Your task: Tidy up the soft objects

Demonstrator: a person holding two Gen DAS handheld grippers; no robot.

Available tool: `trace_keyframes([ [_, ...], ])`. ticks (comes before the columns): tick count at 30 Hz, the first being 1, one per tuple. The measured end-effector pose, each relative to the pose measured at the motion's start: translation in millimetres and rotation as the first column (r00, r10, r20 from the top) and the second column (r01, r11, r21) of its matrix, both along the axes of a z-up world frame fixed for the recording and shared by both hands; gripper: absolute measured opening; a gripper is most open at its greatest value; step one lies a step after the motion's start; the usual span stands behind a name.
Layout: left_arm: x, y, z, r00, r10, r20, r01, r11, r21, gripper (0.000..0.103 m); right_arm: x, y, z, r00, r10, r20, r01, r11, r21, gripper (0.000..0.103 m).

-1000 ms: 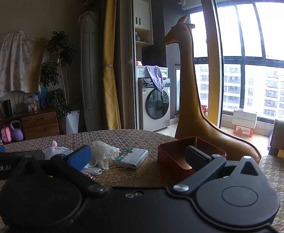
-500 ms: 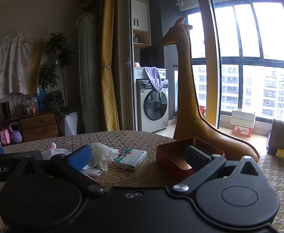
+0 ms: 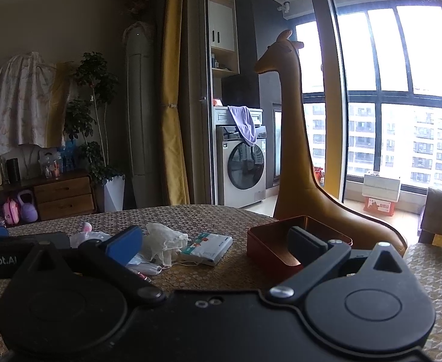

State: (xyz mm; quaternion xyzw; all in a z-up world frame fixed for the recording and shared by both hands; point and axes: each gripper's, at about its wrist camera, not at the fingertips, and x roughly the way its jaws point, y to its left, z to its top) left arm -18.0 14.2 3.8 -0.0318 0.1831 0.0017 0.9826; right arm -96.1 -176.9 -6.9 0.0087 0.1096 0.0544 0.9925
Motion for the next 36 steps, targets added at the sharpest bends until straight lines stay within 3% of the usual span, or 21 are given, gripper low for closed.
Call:
trace_keyframes([
  [15,5.2,8.4,-3.9,1.0,0.012,-0.009,-0.012,1.0,0.004,0.103,6.8,5.1,0.7,1.0,0.016,-0.022,-0.016,1.0,0.016,0.101],
  [23,20.9,25.0,-7.7,0.999,0.025,-0.026,-0.025,1.0,-0.005,0.103,27.7,15.5,-3.9,0.993,0.084,-0.089,-0.084,0.996,0.0,0.1],
  [36,68.3,45.1,-52.9,0.983,0.03,-0.181,-0.022,0.999,0.046,0.103,92.2,34.2,-11.1,0.94,0.234,-0.247,-0.245,0.969,-0.014,0.095],
])
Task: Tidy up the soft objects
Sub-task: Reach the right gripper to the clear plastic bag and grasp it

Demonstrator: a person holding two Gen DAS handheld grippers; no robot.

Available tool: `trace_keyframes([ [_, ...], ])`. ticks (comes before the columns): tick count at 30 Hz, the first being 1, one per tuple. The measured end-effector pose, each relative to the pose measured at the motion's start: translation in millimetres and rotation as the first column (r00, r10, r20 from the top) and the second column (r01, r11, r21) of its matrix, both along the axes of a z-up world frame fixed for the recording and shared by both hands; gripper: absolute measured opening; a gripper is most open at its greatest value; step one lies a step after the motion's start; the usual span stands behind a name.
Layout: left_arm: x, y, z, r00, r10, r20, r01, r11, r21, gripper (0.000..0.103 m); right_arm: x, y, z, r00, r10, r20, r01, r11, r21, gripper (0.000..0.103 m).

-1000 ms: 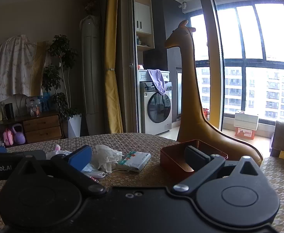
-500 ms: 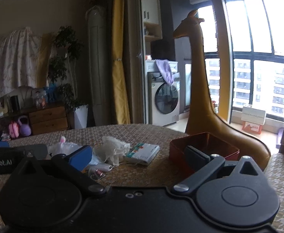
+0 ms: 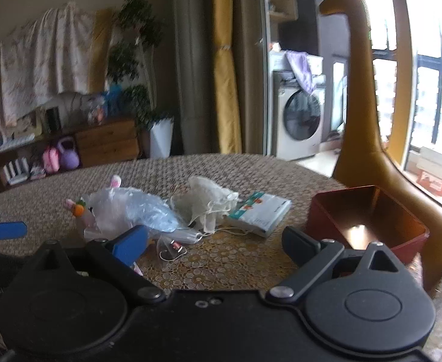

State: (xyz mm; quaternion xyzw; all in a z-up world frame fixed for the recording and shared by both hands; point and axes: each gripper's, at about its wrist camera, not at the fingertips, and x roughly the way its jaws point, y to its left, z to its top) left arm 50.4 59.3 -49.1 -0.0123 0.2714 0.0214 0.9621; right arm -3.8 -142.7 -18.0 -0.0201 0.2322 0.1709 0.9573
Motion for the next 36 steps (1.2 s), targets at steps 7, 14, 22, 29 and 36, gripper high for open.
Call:
trace_keyframes([
  [7,36.1,8.2,-24.1,0.997,-0.012,-0.071,0.012,1.0,0.008,0.103,48.8,22.0,3.2,0.987,0.125,-0.098,-0.128,0.992,-0.022,0.091],
  [14,64.1,15.1,-50.4,0.989,-0.017,-0.144,0.017,1.0,0.001,0.103,94.6,59.1,4.8,0.934,0.298,-0.197,-0.311,0.95,-0.036,0.091],
  [22,74.8,17.8,-69.2,0.991,-0.016,-0.132,0.019,1.0,0.017,0.103,121.6,107.9,-4.0,0.878,0.404,-0.259,-0.431,0.9,-0.058,0.091],
  [29,84.8,19.7,-85.7,0.987,-0.041,-0.156,0.047,0.998,0.031,0.102,136.4,128.2,-19.1,0.854,0.422,-0.304,-0.465,0.882,-0.081,0.092],
  [36,99.0,20.1,-97.2,0.979,-0.089,-0.181,0.096,0.995,0.031,0.102,147.4,142.5,-35.0,0.847,0.412,-0.335,-0.469,0.877,-0.106,0.093],
])
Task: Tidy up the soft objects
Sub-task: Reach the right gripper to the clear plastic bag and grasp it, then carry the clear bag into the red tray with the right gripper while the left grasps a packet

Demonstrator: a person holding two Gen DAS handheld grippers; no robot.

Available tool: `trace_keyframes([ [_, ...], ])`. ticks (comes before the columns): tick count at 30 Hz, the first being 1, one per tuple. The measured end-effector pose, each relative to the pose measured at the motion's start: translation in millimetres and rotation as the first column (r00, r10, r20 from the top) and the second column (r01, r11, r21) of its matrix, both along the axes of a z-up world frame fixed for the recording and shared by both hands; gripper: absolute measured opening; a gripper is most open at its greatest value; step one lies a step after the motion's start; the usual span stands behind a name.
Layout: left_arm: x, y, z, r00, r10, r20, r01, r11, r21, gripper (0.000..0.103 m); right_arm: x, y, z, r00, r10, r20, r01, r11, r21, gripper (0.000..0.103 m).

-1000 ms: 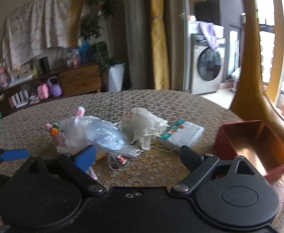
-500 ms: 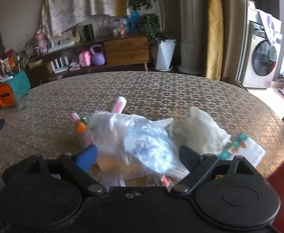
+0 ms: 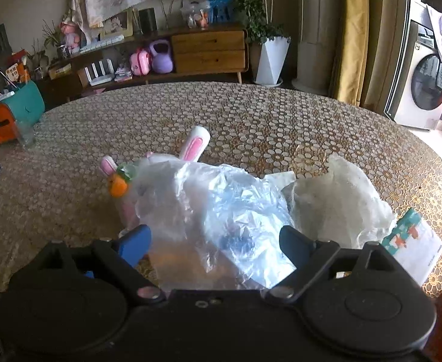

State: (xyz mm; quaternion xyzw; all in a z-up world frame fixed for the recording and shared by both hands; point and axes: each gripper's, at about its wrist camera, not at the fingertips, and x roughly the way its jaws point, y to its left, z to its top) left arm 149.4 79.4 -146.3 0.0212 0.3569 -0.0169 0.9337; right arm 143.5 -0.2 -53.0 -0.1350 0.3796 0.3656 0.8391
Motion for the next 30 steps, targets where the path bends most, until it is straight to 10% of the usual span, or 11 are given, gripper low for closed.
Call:
trace_keyframes([
  [10,7.0,-2.3,-13.2,1.0,-0.001,-0.012,0.001,0.999,0.054,0.096,15.0,10.7,-12.7,1.0,0.0,-0.008,0.0,0.999,-0.043,0.094],
  [30,4.1,-6.6,-10.6,1.0,-0.019,-0.005,0.019,1.0,-0.006,0.047,9.2,-11.6,-2.2,0.998,-0.022,-0.057,0.026,0.998,0.064,0.036],
])
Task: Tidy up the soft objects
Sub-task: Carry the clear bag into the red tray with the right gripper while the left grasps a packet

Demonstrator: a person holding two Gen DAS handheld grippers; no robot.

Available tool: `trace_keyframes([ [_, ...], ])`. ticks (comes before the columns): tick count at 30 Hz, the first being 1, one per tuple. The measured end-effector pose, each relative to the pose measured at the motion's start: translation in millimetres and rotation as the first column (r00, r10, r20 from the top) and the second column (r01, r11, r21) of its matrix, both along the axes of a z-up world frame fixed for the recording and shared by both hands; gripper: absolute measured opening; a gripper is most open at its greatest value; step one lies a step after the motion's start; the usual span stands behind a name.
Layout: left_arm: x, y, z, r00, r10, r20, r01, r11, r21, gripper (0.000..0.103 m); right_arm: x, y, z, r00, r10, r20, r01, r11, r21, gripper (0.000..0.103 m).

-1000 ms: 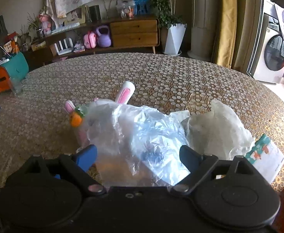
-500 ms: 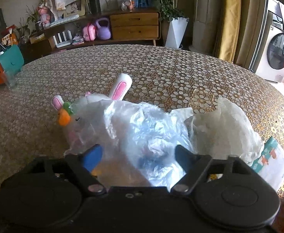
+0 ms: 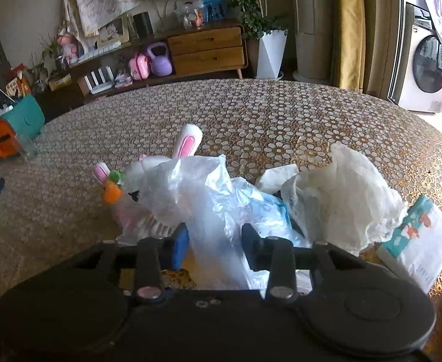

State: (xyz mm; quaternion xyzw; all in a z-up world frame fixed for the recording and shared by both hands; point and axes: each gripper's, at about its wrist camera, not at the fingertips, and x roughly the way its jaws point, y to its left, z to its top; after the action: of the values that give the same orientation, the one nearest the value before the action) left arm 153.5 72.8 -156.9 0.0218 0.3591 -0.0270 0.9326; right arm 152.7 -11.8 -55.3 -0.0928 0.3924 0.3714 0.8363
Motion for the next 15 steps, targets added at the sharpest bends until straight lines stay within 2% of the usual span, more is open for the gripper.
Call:
trace_keyframes([
  [3,0.8,-3.7,-0.6,1.0,-0.001,0.002,0.001,1.0,0.011,0.042,-2.9,-8.1,6.4,1.0,-0.009,0.007,0.009,1.0,0.019,0.03],
  [5,0.8,-5.1,0.3,1.0,0.006,0.001,-0.006,1.0,0.021,0.041,-5.5,-14.2,10.5,1.0,-0.017,0.017,0.016,0.999,0.034,0.022],
  [8,0.3,-5.7,0.5,1.0,0.013,-0.002,-0.013,1.0,0.027,0.04,-9.5,-21.4,16.4,0.999,-0.032,0.028,0.03,0.998,0.054,0.017],
  [15,-2.4,-1.8,5.1,0.999,0.046,-0.023,-0.045,0.999,0.019,0.04,-15.1,-44.3,31.5,0.997,-0.073,0.025,0.07,0.991,0.114,0.016],
])
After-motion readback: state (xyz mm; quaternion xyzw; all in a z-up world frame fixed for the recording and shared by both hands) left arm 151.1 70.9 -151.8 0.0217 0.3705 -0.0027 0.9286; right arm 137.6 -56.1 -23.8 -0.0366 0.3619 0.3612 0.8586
